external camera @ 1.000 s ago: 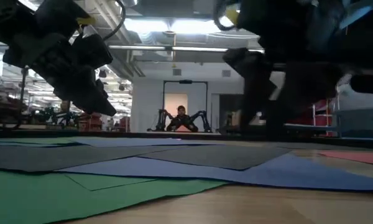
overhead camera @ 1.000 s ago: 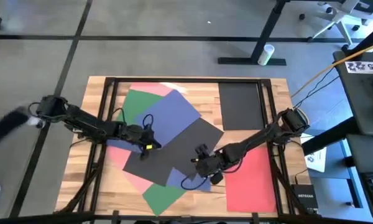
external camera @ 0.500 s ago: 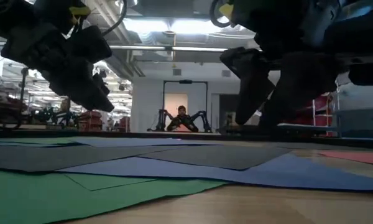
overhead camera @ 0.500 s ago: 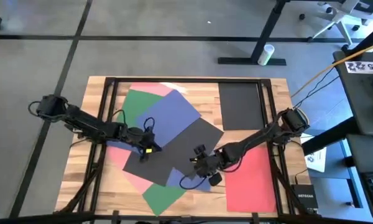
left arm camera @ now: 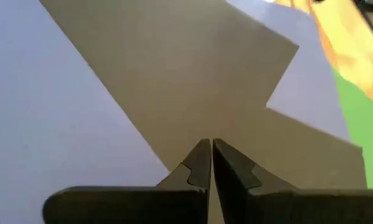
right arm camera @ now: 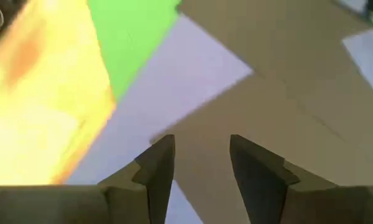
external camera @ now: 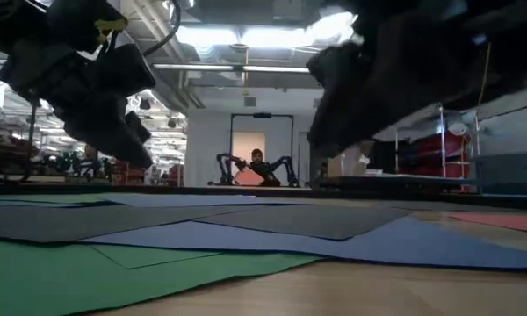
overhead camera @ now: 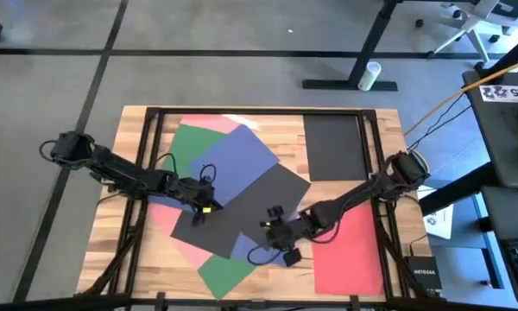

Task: Organize paper
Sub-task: Stack the black paper on top of the other black paper on the table

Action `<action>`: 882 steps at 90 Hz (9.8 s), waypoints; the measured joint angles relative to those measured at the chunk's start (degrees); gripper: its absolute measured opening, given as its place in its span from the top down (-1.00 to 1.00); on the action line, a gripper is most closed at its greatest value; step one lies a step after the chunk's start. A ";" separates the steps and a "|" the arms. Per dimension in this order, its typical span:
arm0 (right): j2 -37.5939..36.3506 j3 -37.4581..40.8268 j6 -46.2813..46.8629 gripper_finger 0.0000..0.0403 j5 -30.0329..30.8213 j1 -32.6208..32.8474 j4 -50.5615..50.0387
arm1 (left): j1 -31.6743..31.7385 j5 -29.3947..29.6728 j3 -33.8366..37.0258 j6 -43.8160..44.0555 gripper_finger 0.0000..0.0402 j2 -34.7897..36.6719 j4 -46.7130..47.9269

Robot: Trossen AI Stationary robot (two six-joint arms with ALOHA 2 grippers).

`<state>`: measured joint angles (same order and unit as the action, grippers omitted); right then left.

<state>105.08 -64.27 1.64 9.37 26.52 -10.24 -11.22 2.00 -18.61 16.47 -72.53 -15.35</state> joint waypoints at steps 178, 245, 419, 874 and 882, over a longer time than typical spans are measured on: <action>18.99 -22.69 2.60 0.27 9.97 7.14 -21.03 | -0.42 0.15 0.00 2.18 1.00 0.00 5.48; 20.39 -24.37 4.10 0.27 19.31 6.45 -22.40 | -0.42 0.21 0.00 2.21 1.00 0.00 5.79; 20.83 -23.76 14.03 0.30 28.18 6.70 -29.63 | -0.42 0.17 0.00 2.74 1.00 -0.07 7.45; 20.87 -26.21 10.45 0.31 16.55 -0.32 -32.50 | -6.71 1.40 -4.11 4.18 1.00 -7.25 2.55; 20.83 -25.33 10.50 0.31 16.49 -0.32 -30.95 | -6.71 1.42 -4.11 4.43 1.00 -8.97 1.95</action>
<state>125.91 -89.60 12.14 25.87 26.20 -41.19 -17.93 3.42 -22.72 20.90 -81.51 -13.41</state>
